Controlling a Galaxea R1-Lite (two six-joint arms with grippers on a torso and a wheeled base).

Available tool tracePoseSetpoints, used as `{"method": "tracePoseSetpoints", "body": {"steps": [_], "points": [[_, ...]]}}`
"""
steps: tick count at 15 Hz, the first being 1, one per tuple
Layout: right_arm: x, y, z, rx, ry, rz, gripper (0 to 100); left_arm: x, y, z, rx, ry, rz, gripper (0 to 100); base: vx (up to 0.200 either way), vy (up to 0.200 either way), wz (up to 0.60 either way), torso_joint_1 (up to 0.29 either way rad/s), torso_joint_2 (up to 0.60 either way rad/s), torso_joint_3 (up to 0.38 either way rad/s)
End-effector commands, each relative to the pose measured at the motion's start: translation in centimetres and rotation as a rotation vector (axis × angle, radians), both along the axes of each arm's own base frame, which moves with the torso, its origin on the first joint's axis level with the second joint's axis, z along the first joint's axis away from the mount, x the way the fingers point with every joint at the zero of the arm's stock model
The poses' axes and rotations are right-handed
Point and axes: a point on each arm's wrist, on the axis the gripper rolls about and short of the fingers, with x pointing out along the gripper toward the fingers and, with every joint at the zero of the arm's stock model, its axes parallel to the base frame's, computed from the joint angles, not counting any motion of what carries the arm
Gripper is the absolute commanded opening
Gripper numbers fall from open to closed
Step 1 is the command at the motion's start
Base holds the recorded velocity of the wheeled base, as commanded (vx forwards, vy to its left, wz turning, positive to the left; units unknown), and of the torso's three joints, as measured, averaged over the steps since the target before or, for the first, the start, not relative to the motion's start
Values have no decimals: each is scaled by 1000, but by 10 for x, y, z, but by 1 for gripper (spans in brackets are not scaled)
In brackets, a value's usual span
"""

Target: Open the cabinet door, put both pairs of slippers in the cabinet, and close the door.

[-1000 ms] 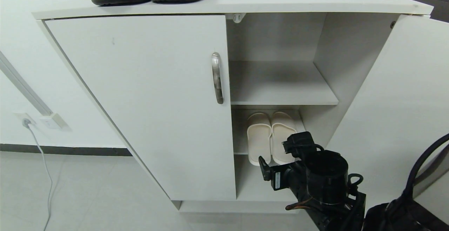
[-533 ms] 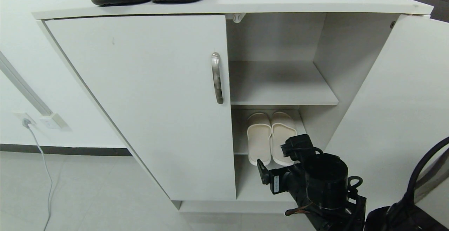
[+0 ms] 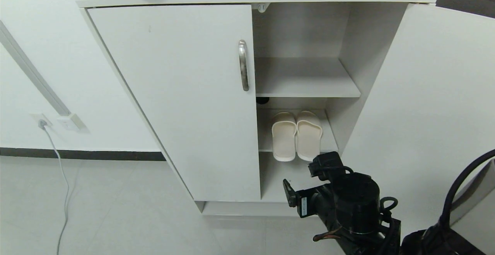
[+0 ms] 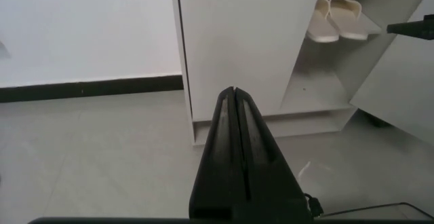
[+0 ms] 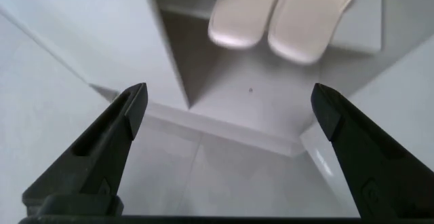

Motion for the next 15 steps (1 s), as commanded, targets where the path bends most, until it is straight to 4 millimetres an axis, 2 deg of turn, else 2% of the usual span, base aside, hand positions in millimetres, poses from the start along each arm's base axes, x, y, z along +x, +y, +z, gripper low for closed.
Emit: {"method": "tracePoseSetpoints", "body": {"steps": [1,15], "points": [[2,1,-8,-13,11,-2,100,0,0,0,0,1,0,0,0,0,0,0,0,0],[0,-1,-9,-8,4,-5,100,0,0,0,5,1,1,0,0,0,0,1,0,4]]}}
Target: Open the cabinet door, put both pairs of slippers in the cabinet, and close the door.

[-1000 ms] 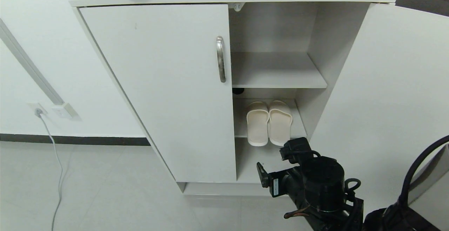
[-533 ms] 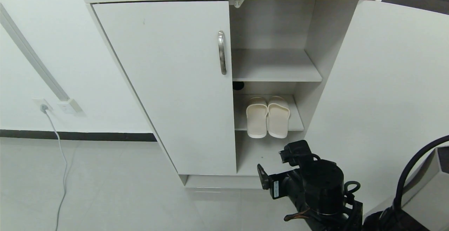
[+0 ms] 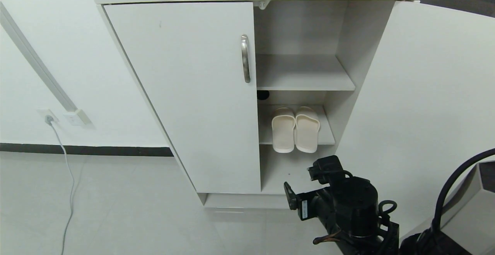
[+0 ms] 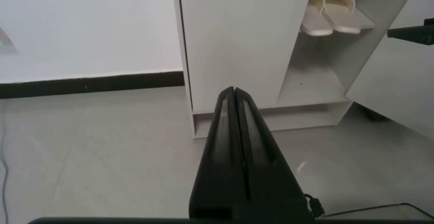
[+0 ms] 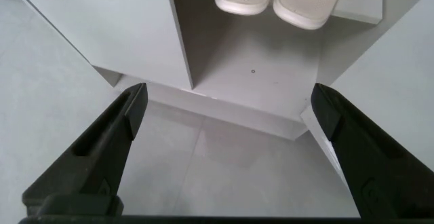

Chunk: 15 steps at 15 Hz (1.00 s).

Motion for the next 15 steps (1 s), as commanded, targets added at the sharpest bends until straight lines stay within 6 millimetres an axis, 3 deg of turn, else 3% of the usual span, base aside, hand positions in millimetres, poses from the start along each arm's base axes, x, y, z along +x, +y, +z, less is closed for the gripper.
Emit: {"method": "tracePoseSetpoints", "body": {"steps": [1,10,15], "points": [[0,0,-1,-4,3,0,100,0,0,0,-1,1,0,0,0,0,0,2,7,115],[0,-1,-3,4,-8,-1,100,0,0,0,-1,0,0,0,0,0,0,1,3,188],[7,-8,-6,-1,-5,-34,100,0,0,0,9,-1,0,0,0,0,0,-1,1,35]]}}
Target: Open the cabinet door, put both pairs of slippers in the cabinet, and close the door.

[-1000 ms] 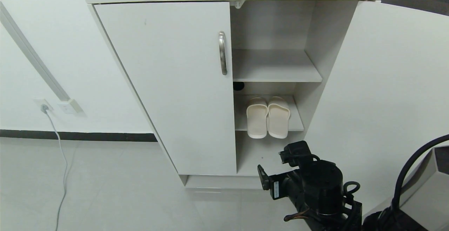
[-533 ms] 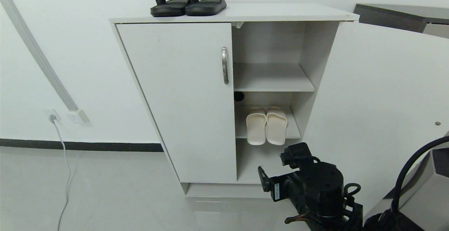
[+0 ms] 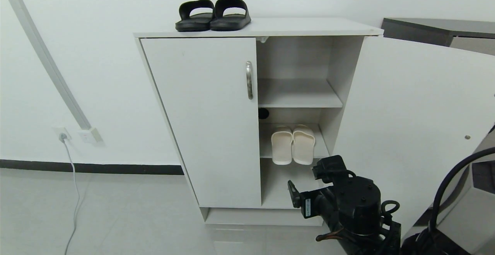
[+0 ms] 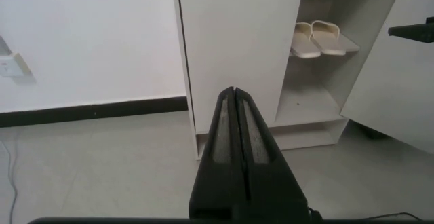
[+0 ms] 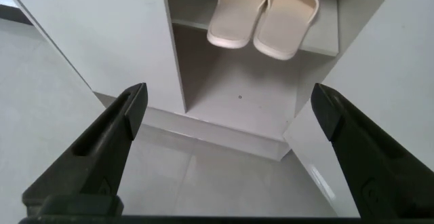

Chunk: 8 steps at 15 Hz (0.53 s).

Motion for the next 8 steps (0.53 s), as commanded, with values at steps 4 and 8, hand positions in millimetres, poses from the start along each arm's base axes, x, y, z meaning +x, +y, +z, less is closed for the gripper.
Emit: {"method": "tracePoseSetpoints", "body": {"steps": [4,8], "points": [[2,-1,-3,-6,5,-8,100,0,0,0,-2,2,0,0,0,0,0,0,0,0],[2,-1,-3,-6,5,-9,100,0,0,0,-3,2,0,0,0,150,0,1,2,2]]}}
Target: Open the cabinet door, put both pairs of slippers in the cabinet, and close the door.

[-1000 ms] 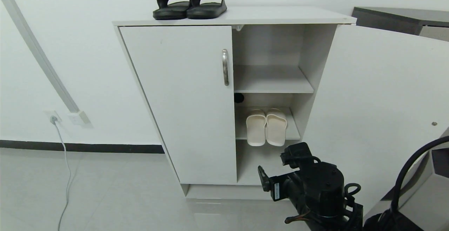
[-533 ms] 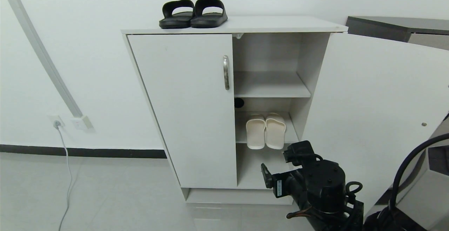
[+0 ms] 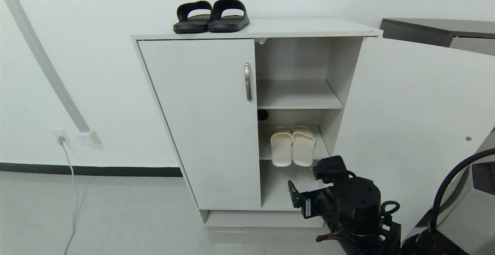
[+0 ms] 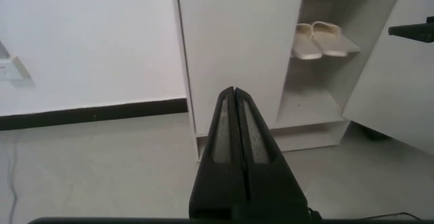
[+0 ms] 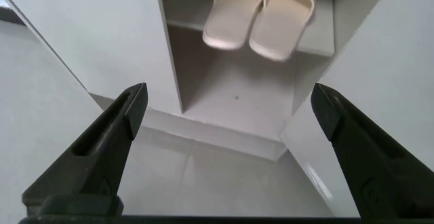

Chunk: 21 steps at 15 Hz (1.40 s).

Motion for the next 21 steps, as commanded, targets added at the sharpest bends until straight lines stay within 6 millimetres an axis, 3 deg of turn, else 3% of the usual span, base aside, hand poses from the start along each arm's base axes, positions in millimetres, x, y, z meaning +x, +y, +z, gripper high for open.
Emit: {"method": "tracePoseSetpoints", "body": {"steps": [1,16,21], "points": [[0,0,-1,-3,3,0,100,0,0,0,0,2,0,0,0,200,0,12,-2,-2],[-1,-1,-1,5,-12,1,100,0,0,0,0,2,0,0,0,200,0,2,3,3],[6,-5,4,24,-35,-34,100,0,0,0,1,2,0,0,0,0,0,0,0,0]]}}
